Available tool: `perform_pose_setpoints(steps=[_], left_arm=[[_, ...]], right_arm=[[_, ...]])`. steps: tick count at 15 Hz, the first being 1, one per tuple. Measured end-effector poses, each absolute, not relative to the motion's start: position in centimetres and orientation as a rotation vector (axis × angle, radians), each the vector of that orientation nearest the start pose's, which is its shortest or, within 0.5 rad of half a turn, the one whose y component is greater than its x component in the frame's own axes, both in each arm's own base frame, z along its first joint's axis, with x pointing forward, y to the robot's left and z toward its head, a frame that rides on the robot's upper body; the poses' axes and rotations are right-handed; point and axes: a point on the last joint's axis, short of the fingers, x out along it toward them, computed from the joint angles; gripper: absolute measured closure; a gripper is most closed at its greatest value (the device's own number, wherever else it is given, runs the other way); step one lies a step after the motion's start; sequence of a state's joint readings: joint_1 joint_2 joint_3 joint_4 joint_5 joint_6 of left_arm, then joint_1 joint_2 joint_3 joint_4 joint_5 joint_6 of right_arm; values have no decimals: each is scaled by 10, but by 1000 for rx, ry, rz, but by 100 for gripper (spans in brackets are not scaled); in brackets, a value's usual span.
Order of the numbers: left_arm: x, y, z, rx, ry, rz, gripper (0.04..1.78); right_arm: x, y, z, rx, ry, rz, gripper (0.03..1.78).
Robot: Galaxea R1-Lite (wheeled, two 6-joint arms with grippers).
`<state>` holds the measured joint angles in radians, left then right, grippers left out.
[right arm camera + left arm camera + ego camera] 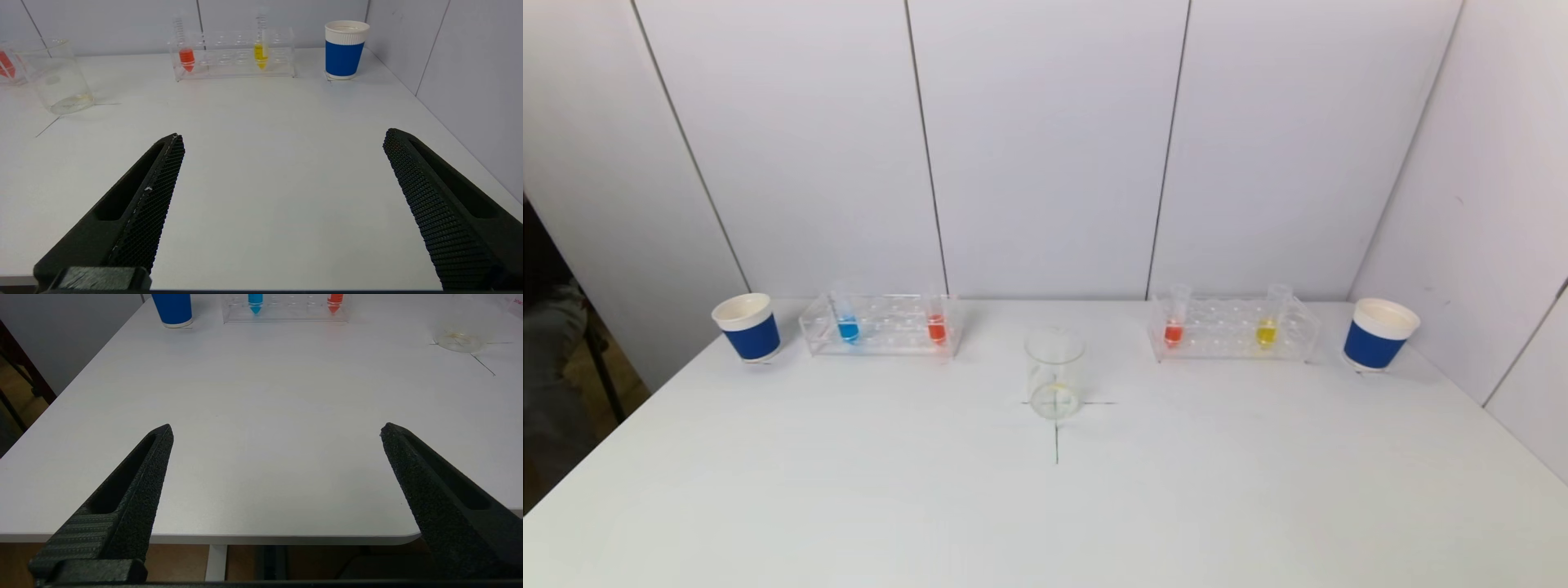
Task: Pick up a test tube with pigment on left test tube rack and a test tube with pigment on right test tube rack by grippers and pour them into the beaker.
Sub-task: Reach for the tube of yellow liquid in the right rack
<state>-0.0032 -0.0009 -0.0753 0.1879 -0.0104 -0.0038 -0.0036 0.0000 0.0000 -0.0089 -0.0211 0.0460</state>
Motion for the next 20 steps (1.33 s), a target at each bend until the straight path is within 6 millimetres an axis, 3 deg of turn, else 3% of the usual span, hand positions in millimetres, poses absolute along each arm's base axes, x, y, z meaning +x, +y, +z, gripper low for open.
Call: perform_pose_setpoints(steps=[12,15,20], left_arm=[[-30,0,77,-4,112,-14,5],[-30,0,77,-4,112,-14,5],[-30,0,77,-5,111,-14,5]], right_arm=[[-23,0,78,47,-22,-28,4],[-29,0,95,47,-64,-28,4],[-40,0,141,41,-84,-11,4]])
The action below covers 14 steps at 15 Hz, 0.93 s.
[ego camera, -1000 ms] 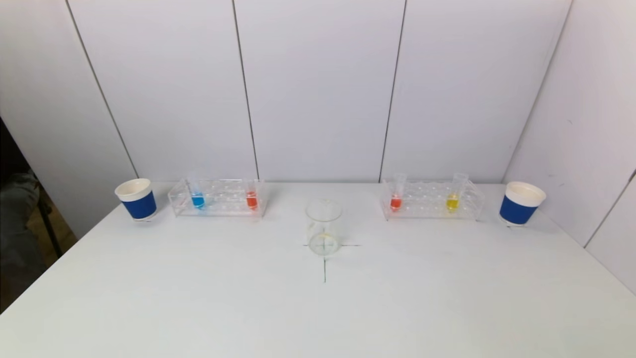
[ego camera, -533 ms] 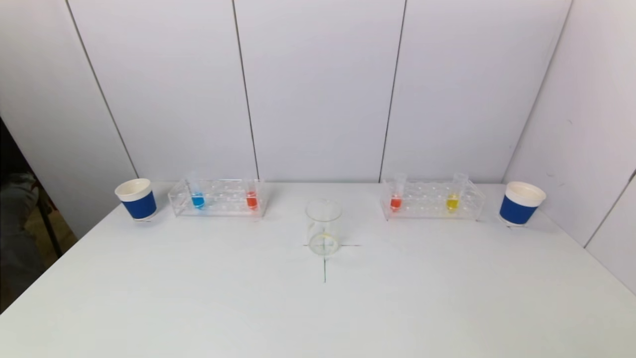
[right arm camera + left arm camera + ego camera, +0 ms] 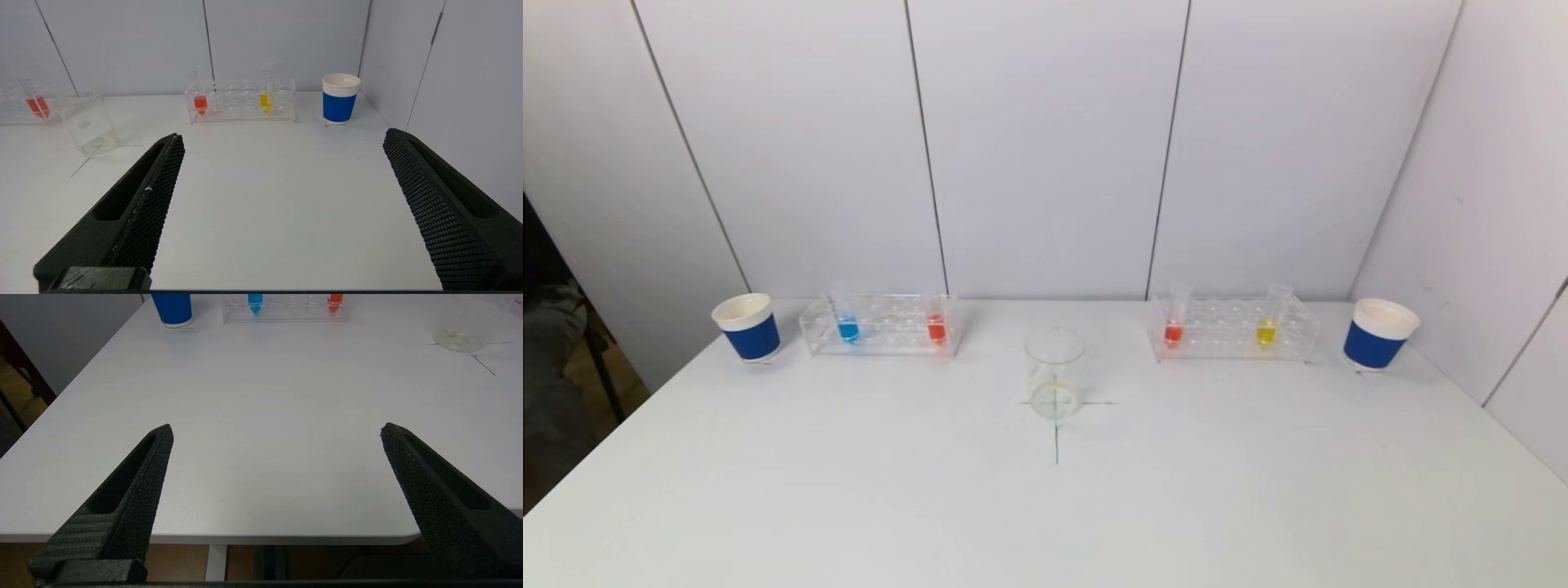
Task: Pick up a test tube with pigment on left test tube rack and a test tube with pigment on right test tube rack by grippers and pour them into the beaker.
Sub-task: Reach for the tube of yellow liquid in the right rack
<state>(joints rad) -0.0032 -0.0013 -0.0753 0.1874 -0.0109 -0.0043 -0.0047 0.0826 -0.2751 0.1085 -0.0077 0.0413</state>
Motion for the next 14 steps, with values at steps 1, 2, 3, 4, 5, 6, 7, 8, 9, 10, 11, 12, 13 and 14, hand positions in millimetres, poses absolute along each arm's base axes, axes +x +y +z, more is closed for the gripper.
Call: perform_pose_setpoints(steps=[1,2,3,4,5,6,7,8,9,10,11,12,13,14], left_arm=[[-30,0,77,-4,112,-13,5],[-30,0,77,-4,112,-14,5],[-30,0,77,-4,111,-14,5],[-30,0,77,-4,111,-14,5],[-30,0,77,-5,111,-14,5],[-30,0,77,-5,111,-13,5],[-30,0,77,-4,111,-14,5],[-30,0,77,-5,111,-14,5],[-30,0,77,-4,111,-13,5],[-30,0,77,-5,111,-14,5],[-30,0,77,-4,112,-13,5],[-30,0,77,-5,111,-14,5],[-30,0,77,-5,111,-13,5],[-30,0,77,-5,111,-13,5]], right_arm=[[-38,0,151,40,-80,-7,4],[-36,0,160,39,-73,0,4],[-32,0,170,40,-71,11,4],[-27,1,179,40,-70,21,4],[-21,1,188,40,-73,25,4],[-14,1,196,39,-75,27,4],[-4,1,205,39,-77,29,4],[6,1,211,37,-75,31,4],[18,1,217,37,-70,32,4],[31,1,222,36,-65,33,4],[42,1,226,36,-59,34,4],[57,1,228,37,-48,34,4],[71,1,230,38,-39,35,4],[83,0,231,39,-27,34,4]])
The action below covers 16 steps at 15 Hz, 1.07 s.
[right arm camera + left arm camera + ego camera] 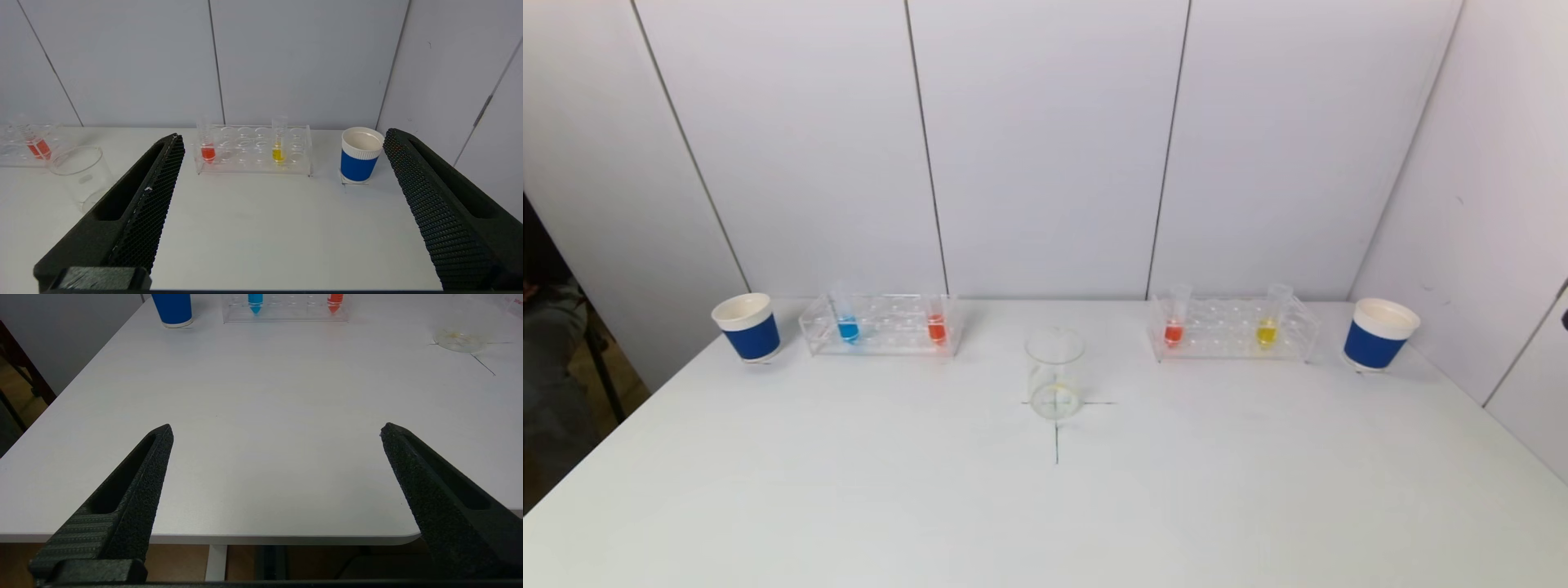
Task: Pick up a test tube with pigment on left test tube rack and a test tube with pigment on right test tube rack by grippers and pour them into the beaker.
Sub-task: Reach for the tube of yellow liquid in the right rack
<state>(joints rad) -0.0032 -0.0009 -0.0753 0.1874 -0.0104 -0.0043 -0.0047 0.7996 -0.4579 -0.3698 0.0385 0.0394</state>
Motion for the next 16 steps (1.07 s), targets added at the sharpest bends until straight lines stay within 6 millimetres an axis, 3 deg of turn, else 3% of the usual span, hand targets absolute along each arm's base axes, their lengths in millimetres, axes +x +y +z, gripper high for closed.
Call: perform_pose_setpoints(steps=[7,16], left_arm=[[-30,0,77,-4,111,-13,5],[-30,0,77,-5,111,-14,5]], right_arm=[[176,1,212,45,46,38,4],[272,5,151,47,53,47,4]])
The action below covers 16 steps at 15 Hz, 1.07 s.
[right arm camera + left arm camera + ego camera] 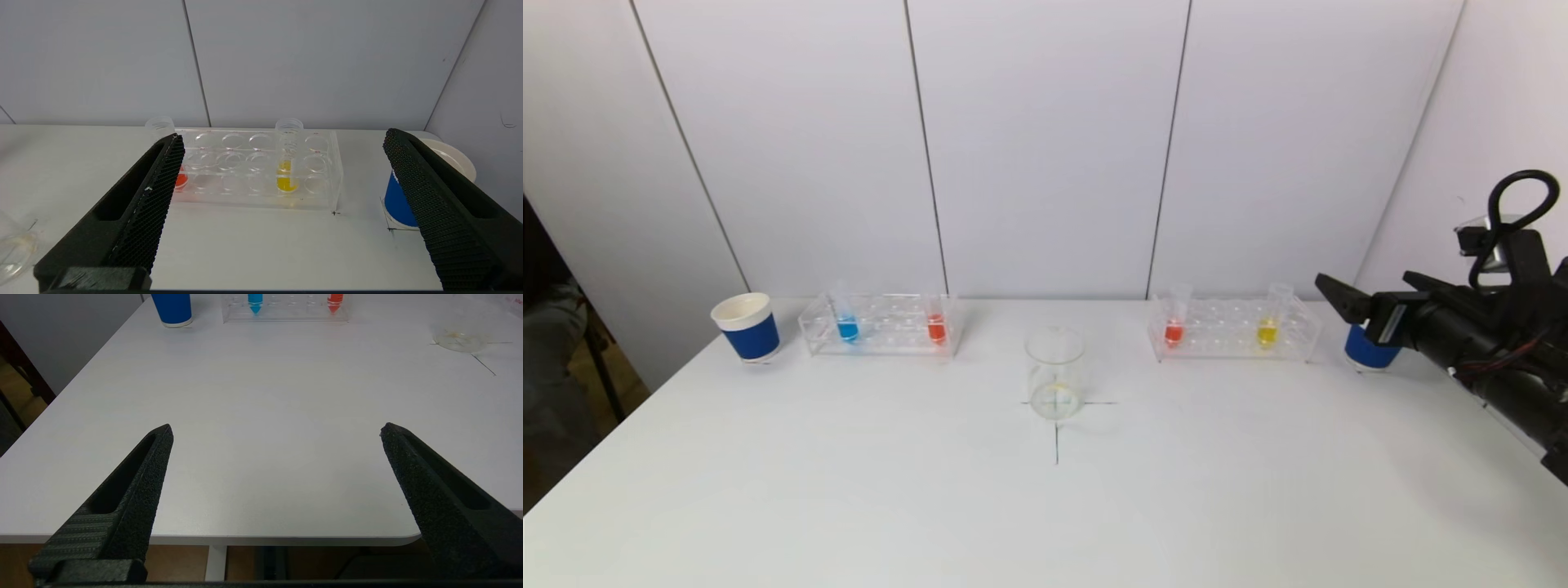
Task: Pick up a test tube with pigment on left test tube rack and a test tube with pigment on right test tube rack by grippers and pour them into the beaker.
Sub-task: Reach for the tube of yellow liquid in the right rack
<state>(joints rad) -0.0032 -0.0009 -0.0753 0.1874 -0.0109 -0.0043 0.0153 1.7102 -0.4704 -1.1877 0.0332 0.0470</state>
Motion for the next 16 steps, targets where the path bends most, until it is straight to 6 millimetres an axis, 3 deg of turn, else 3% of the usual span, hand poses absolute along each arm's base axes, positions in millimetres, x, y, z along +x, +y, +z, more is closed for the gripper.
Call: perform_pose_setpoints(steps=[7,16], left_arm=[[-30,0,77,-5,111,-14,5],[-30,0,77,-4,112,-14,5]], right_arm=[[323,6,111,48,73,38,4],[349,8,81,56,128,23,4]])
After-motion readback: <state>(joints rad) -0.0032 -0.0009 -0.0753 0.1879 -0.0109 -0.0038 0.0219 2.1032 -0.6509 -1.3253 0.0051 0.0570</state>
